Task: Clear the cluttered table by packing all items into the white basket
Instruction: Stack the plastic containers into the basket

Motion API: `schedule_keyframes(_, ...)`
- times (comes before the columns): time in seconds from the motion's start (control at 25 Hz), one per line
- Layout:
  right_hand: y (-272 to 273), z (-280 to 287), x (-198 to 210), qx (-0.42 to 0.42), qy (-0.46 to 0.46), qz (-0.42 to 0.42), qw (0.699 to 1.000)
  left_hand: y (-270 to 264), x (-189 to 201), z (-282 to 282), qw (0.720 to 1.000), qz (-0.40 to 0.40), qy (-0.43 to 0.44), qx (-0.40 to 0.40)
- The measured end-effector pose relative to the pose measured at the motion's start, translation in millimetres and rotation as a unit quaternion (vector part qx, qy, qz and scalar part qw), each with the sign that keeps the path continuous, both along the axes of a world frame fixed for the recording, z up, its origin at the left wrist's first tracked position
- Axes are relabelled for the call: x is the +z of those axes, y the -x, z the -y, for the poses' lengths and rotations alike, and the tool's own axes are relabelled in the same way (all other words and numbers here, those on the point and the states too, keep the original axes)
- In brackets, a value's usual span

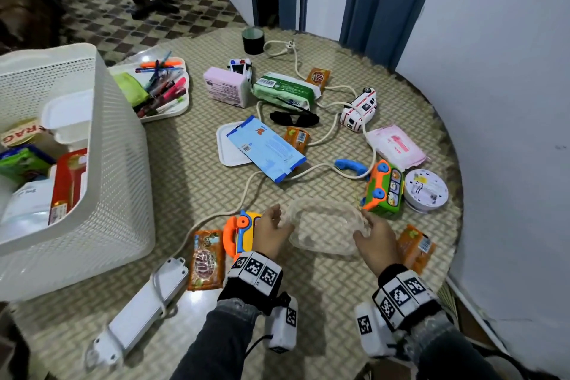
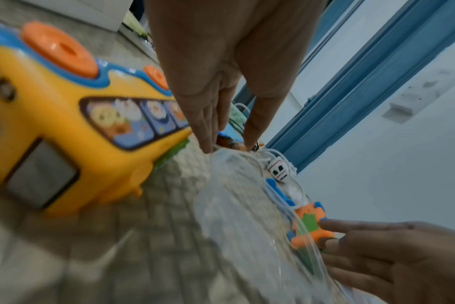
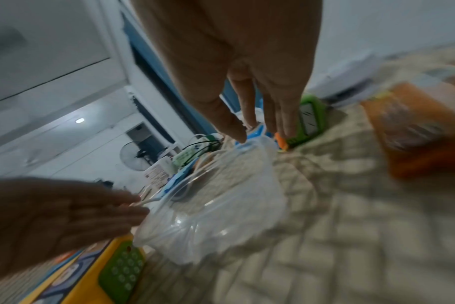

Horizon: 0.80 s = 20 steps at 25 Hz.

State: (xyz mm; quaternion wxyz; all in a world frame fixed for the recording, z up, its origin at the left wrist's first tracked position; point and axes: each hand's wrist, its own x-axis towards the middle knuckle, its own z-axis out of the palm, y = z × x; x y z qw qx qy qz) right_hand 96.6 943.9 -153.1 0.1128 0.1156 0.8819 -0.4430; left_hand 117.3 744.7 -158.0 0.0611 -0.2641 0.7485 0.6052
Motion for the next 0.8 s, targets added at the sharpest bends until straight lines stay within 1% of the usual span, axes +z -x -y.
schedule_keyframes(0.04, 7.8, 6.5, 3.2, 0.023, -0.025, -0.03, 0.999, 4.6, 8.0, 7.3, 1.0, -0.021, 0.004, 0.01)
schedule_keyframes(0.08, 16.3, 16.1, 8.3, 0.042, -0.028, -0.053, 0.997, 10.2, 16.2, 15.9, 0.999, -0.042, 0.007, 0.019)
schedule_keyframes(0.16, 37.2, 41.1, 18.2, 0.083, -0.01, -0.083, 0.993, 23.7, 30.4, 36.5, 0.996, -0.079, 0.022, 0.036)
schedule_keyframes(0.24, 60.4, 68.0, 30.6, 0.125, 0.016, -0.085, 0.988, 40.9, 34.5, 55.8, 0.994, -0.091, 0.04, 0.054)
schedule_keyframes(0.36, 106.0, 106.8, 39.3, 0.161, 0.016, -0.058, 0.985, 72.3, 25.0, 80.9, 0.994, -0.064, 0.059, 0.061)
schedule_keyframes(0.48, 145.4, 131.2, 42.5, 0.186, -0.028, -0.023, 0.982, 98.9, 5.7, 91.3, 0.996, 0.001, 0.089, 0.017)
schedule_keyframes(0.6, 168.3, 138.8, 32.5, 0.209, -0.07, 0.01, 0.975, 114.1, -10.0, 87.0, 0.995, 0.045, 0.092, -0.019)
schedule_keyframes(0.68, 172.4, 140.5, 22.4, 0.213, -0.084, 0.026, 0.973, 120.1, -13.4, 83.6, 0.99, 0.06, 0.123, -0.039)
schedule_keyframes(0.72, 173.0, 140.1, 17.9, 0.205, -0.09, 0.028, 0.974, 122.5, -15.4, 81.8, 0.99, 0.06, 0.122, -0.038)
schedule_keyframes(0.8, 172.1, 136.5, 13.4, 0.164, -0.082, 0.025, 0.983, 125.6, -20.1, 78.7, 0.997, 0.031, 0.065, -0.012)
